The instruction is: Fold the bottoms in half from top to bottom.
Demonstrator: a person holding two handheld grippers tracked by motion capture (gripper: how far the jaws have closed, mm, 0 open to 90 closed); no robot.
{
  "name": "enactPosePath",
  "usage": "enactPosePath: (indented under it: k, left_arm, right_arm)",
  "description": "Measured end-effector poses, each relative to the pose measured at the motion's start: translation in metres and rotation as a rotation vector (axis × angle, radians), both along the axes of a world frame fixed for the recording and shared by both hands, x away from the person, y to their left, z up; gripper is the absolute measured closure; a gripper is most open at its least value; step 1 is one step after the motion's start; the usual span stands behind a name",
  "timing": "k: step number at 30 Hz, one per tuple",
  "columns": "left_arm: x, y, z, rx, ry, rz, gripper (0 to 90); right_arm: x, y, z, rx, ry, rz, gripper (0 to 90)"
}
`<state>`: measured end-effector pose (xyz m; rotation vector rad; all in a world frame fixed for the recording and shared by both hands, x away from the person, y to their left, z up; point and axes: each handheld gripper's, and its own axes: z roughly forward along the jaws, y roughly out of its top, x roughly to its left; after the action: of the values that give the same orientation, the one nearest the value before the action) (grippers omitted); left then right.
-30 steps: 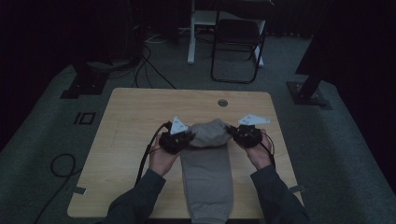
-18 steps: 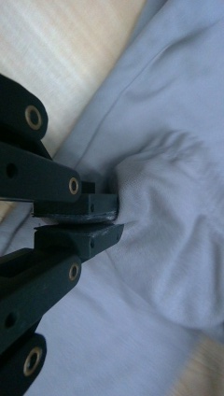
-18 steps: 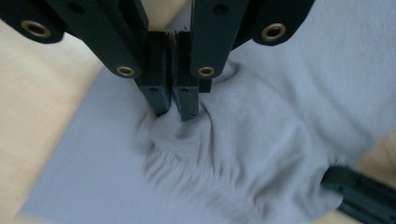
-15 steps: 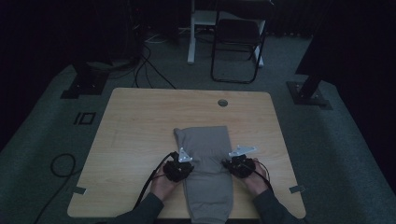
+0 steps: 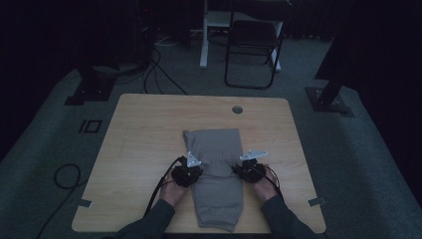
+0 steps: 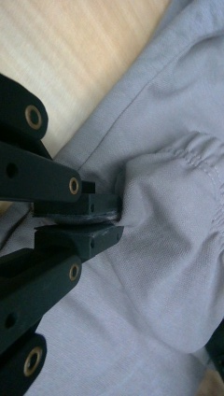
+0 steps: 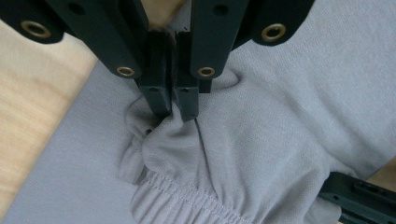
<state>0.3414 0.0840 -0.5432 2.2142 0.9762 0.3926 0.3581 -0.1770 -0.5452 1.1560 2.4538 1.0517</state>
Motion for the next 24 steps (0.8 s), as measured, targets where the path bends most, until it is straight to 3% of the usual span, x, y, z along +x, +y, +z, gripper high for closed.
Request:
enactPosePath:
  k: [10, 11, 14, 24]
  left_arm:
    - [0.030, 0.008, -0.002, -0.020, -0.020, 0.080, 84.9]
    - [0.039, 0.010, -0.003, -0.023, -0.021, 0.098, 84.9]
    - [0.048, 0.011, -0.002, -0.004, -0.026, 0.107, 84.9]
    - [0.078, 0.012, -0.002, -0.001, -0.041, 0.159, 84.9]
  right_arm:
    - [0.032, 0.012, -0.001, 0.014, -0.007, -0.040, 87.8]
    - [0.036, 0.014, -0.001, 0.019, -0.003, -0.046, 87.8]
    - [0.050, 0.021, 0.000, 0.005, -0.005, -0.061, 87.8]
    - [0.077, 0.032, 0.001, -0.017, -0.012, -0.103, 87.8]
